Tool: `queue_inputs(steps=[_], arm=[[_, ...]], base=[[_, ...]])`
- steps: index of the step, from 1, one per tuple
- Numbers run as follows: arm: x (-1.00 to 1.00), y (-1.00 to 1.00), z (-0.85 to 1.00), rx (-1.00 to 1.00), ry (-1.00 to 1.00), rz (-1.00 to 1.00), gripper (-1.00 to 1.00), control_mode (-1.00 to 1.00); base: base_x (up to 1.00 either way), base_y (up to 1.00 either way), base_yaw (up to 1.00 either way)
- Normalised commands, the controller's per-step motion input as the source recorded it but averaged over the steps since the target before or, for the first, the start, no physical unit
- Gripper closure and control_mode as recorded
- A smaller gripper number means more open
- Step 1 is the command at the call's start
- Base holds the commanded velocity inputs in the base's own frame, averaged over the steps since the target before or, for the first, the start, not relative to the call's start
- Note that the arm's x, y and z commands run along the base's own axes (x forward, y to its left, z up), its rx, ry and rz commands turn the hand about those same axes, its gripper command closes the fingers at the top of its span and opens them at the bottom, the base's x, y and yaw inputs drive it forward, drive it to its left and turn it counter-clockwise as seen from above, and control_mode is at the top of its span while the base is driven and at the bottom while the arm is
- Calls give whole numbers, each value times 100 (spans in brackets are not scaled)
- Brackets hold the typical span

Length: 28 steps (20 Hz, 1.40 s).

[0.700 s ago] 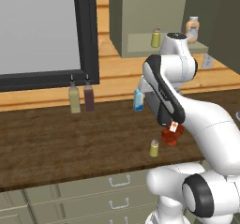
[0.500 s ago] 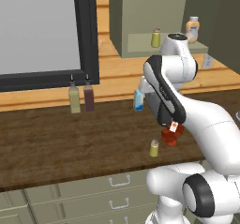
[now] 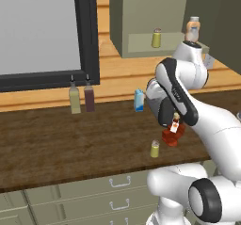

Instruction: Put the shaker and condiment bottle from the counter next to their counterparts in the cabinet.

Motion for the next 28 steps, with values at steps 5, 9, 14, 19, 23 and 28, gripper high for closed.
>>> queue_inputs(steps=[5, 9, 14, 19, 23, 28], arm=[[0, -8, 0, 7, 0, 10, -100, -100], [0, -6, 0, 6, -5, 21, -100, -100], [0, -4, 0, 11, -4, 29, -100, -100], [-2, -2, 0, 4, -3, 30, -100, -100], [0, -3, -8, 0, -4, 35, -100, -100], [0, -9, -27, 0, -4, 39, -100, -100]], base=[[0, 0, 0], [0, 0, 0], [0, 0, 0], [0, 0, 0], [0, 0, 0], [0, 0, 0]])
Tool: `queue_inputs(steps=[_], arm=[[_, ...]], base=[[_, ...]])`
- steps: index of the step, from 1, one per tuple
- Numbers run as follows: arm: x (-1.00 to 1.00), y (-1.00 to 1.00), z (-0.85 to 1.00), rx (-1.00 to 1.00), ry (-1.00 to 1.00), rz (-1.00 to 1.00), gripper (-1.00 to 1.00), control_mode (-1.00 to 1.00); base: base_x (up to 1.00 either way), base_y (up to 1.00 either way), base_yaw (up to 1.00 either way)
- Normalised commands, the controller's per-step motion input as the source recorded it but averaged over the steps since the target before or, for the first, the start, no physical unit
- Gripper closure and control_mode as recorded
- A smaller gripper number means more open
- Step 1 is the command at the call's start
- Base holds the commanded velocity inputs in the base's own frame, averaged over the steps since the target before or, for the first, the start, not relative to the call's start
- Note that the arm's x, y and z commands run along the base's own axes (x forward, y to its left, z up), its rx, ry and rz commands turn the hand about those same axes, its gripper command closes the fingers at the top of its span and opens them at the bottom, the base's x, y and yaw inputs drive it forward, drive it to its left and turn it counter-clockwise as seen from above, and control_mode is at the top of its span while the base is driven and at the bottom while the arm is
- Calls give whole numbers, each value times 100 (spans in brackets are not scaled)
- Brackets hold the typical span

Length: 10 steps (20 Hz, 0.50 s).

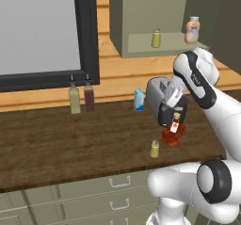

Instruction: Put the shaker and condiment bottle from the counter next to their counterparts in the cabinet.

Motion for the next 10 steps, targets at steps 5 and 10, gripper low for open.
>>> queue_inputs(steps=[5, 10], arm=[[0, -35, -73, 20, -2, 41, -100, -100], [0, -87, -64, 59, 0, 23, -100, -100]], base=[[0, 0, 0], [0, 0, 0]])
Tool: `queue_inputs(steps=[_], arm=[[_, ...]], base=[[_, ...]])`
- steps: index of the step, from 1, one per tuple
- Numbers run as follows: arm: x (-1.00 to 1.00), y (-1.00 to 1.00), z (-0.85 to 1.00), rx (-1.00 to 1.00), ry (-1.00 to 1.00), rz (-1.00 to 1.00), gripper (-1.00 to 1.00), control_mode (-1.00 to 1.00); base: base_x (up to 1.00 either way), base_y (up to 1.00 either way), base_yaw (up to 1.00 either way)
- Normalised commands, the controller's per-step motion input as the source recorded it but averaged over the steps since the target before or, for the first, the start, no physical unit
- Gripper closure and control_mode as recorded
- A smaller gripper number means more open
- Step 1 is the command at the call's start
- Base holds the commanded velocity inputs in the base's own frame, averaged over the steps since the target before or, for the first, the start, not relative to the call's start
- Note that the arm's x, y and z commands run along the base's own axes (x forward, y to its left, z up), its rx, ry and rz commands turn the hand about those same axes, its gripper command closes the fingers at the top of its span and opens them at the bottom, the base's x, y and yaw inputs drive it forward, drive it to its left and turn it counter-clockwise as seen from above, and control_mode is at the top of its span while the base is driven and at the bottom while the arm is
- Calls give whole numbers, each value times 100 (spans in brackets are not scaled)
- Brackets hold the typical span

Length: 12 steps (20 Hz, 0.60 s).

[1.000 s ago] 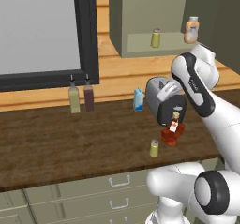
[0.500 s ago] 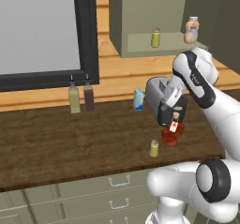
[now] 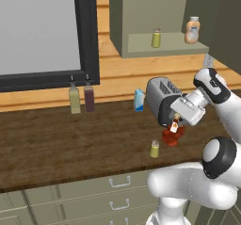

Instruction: Put the shaker and condiment bottle from the counter next to their counterparts in the cabinet.

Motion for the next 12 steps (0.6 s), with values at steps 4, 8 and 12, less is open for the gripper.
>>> queue_inputs(steps=[4, 8, 12], arm=[[0, -36, 0, 25, 0, 3, -100, -100], [0, 0, 0, 0, 0, 1, -100, -100], [0, 0, 0, 1, 0, 2, -100, -100]], base=[[0, 0, 0], [0, 0, 0], [0, 0, 0]])
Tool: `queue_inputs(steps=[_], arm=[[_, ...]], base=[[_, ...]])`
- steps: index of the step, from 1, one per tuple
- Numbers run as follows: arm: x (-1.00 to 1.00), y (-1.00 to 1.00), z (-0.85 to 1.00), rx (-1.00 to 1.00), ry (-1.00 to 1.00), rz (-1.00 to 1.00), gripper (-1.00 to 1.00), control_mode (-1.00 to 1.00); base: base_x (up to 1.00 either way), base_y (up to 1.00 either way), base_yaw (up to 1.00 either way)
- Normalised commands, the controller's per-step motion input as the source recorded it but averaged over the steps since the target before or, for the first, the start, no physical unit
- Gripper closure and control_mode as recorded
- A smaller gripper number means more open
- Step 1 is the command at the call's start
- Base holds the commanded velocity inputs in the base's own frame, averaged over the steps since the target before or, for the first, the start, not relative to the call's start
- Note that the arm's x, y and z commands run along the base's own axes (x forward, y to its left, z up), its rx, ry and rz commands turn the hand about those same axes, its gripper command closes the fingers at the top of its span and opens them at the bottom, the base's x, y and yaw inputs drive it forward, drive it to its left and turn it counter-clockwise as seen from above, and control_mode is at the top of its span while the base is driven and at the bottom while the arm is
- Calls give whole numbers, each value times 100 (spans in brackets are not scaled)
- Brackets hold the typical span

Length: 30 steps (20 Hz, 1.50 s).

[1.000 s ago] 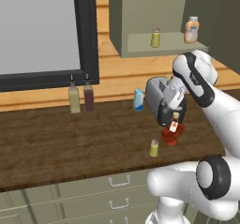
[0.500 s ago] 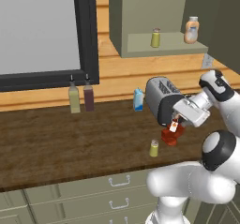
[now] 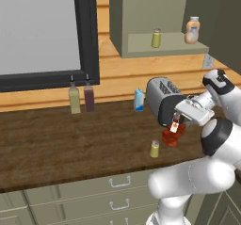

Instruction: Put the shaker and condiment bottle from the counter next to their counterparts in the cabinet.

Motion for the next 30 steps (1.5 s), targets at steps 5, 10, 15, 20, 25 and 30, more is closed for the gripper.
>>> queue_inputs(steps=[5, 10, 15, 20, 25, 30], arm=[[0, -38, 0, 27, 0, 2, -100, -100], [0, -41, 0, 30, 0, 1, -100, -100], [0, -4, 0, 2, 0, 5, -100, -100], [0, 0, 0, 0, -2, 1, -100, -100], [0, 0, 1, 0, -8, 0, -100, -100], [0, -1, 0, 0, -7, -4, -100, -100]], base=[[0, 0, 0], [0, 0, 0], [0, 0, 0], [0, 0, 0], [0, 0, 0], [0, 0, 0]])
